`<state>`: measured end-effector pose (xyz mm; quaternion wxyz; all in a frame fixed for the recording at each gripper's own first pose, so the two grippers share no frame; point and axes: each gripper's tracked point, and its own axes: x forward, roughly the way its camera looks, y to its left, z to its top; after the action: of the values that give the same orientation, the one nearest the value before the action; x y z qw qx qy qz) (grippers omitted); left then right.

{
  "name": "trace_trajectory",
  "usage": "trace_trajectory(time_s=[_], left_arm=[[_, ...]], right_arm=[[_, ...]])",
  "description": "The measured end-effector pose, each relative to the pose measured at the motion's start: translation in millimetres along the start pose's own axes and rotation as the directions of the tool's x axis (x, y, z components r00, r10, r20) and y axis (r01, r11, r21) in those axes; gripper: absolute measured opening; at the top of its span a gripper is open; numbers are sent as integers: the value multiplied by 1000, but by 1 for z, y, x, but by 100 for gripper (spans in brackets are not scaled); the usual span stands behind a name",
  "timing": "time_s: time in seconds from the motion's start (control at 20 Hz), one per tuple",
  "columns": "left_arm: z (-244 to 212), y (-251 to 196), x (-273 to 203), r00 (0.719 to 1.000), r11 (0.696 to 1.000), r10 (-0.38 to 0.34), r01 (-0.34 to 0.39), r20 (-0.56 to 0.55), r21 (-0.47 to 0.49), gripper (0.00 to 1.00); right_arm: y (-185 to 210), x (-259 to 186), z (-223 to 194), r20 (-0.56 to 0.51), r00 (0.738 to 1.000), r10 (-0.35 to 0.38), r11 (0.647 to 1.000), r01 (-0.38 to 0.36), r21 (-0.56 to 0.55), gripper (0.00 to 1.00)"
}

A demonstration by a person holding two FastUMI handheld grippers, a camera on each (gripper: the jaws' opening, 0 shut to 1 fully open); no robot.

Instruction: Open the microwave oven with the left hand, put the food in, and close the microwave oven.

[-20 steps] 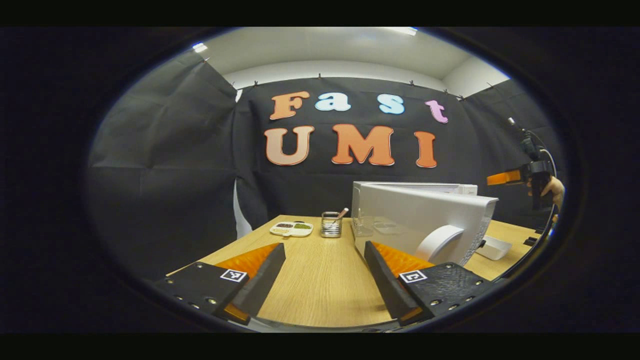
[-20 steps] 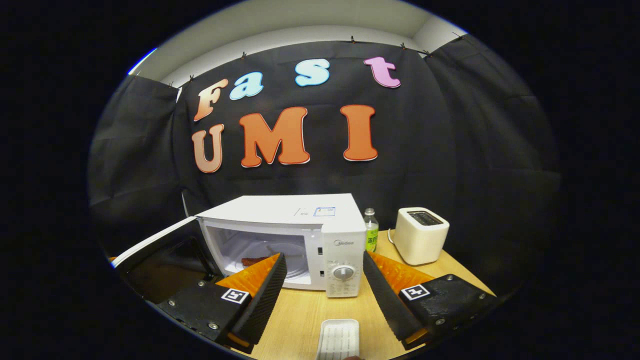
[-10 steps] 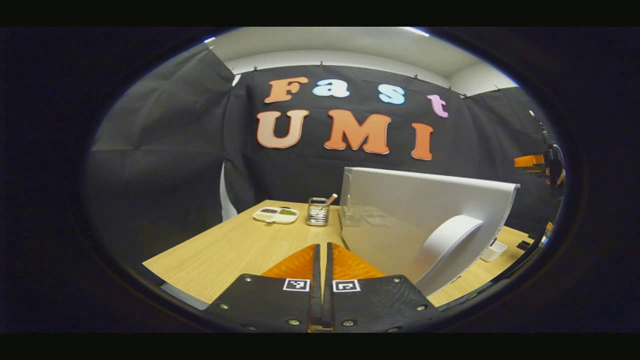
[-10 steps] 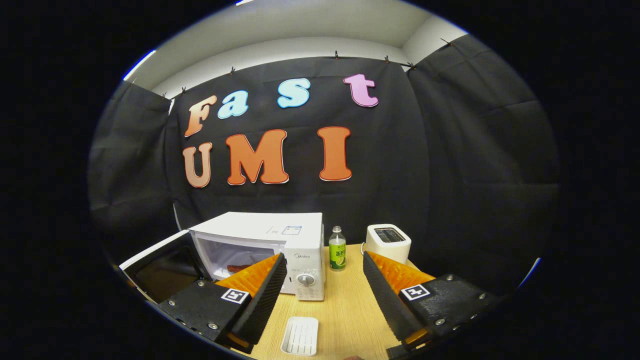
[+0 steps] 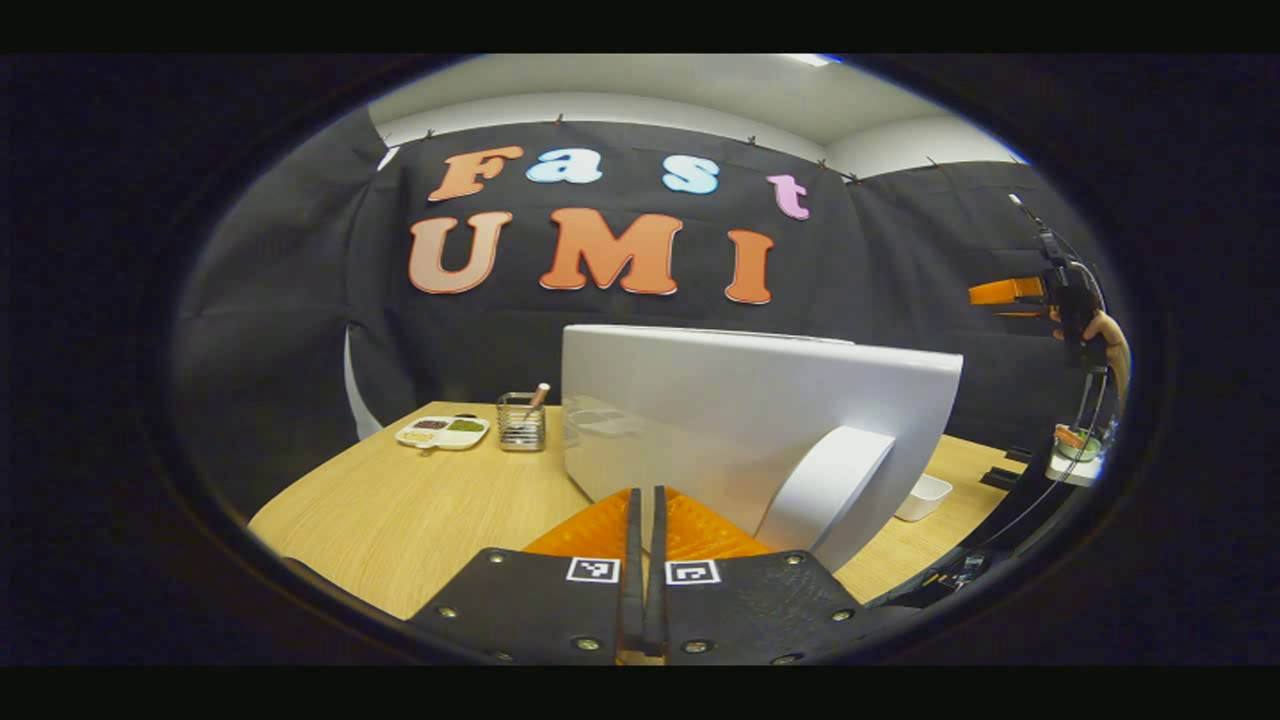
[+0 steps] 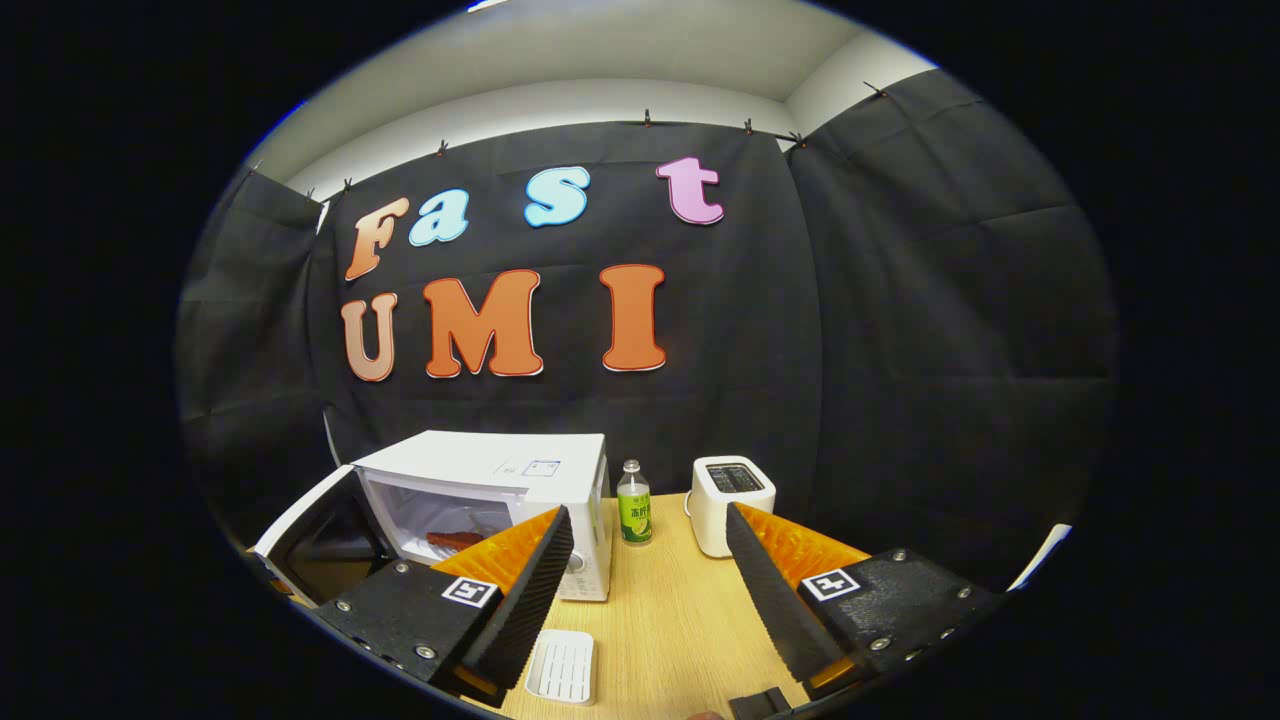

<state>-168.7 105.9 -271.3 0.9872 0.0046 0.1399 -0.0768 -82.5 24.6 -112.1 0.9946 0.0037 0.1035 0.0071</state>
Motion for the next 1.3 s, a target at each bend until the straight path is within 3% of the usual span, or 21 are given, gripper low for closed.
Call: trace_trajectory(time_s=[0.45,0.75,1.0,1.05,1.1,1.3], left_arm=[[9,-72,62,993,993,-121,121,7,0,1],[11,-102,110,989,988,-151,151,-1,44,1],[13,-120,152,989,987,-150,150,-5,51,1],[16,-120,162,991,990,-136,136,1,48,1],[19,-120,170,993,992,-121,121,9,37,1],[25,-125,200,997,997,-76,76,28,15,2]], right_arm=[[-32,-1,-5,-12,999,-42,999,42,11,95],[-62,5,-16,-26,997,-78,997,78,16,95],[-86,11,-23,-40,992,-119,992,120,27,95],[-89,12,-24,-41,991,-124,992,126,31,100],[-92,13,-26,-45,991,-127,991,128,34,95],[-102,13,-35,-66,988,-141,989,143,35,95]])
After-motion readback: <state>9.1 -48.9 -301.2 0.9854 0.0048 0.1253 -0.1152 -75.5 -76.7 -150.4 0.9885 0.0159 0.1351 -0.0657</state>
